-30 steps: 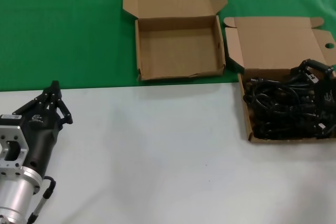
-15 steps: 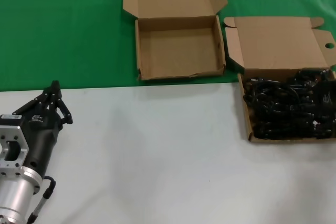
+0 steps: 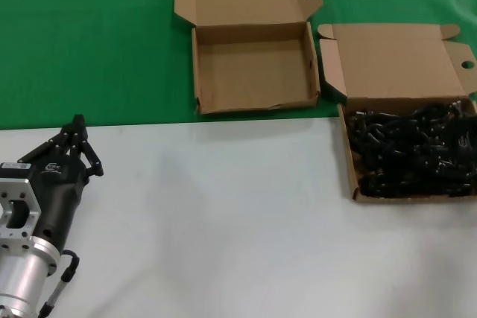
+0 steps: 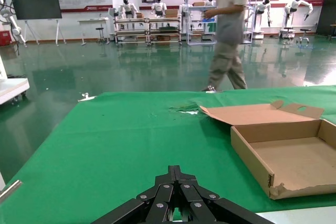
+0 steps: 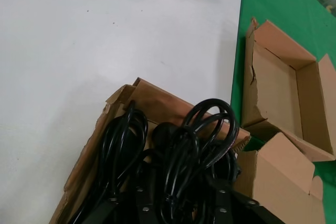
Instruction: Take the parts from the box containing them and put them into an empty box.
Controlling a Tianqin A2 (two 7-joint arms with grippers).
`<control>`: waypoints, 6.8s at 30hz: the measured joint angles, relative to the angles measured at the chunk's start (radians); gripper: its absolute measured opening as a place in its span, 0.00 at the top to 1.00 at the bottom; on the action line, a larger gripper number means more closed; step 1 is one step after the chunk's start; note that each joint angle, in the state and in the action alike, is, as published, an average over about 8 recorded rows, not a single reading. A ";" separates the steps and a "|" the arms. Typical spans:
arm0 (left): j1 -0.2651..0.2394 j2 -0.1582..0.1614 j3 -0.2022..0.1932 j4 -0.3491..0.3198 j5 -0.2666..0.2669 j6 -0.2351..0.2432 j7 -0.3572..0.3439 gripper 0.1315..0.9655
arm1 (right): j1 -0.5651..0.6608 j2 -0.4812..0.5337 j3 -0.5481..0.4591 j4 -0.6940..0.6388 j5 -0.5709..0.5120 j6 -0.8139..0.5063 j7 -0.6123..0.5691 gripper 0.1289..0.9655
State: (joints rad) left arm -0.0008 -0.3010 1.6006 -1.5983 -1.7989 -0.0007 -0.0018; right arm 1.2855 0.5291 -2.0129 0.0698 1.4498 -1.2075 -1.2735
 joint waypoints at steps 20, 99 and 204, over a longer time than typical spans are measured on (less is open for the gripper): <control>0.000 0.000 0.000 0.000 0.000 0.000 0.000 0.99 | -0.084 0.094 0.004 0.336 0.005 -0.070 0.283 0.89; 0.000 0.000 0.000 0.000 0.000 0.000 0.000 0.99 | 0.043 -0.527 0.033 -0.046 0.077 0.615 -0.159 0.89; 0.001 0.001 0.000 -0.001 -0.001 0.000 0.001 0.11 | -0.845 -0.311 0.321 1.023 0.378 1.016 0.765 0.00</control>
State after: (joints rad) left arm -0.0003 -0.3003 1.6002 -1.5994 -1.7997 -0.0002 -0.0006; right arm 0.4407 0.2184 -1.6916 1.0926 1.8279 -0.1917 -0.5080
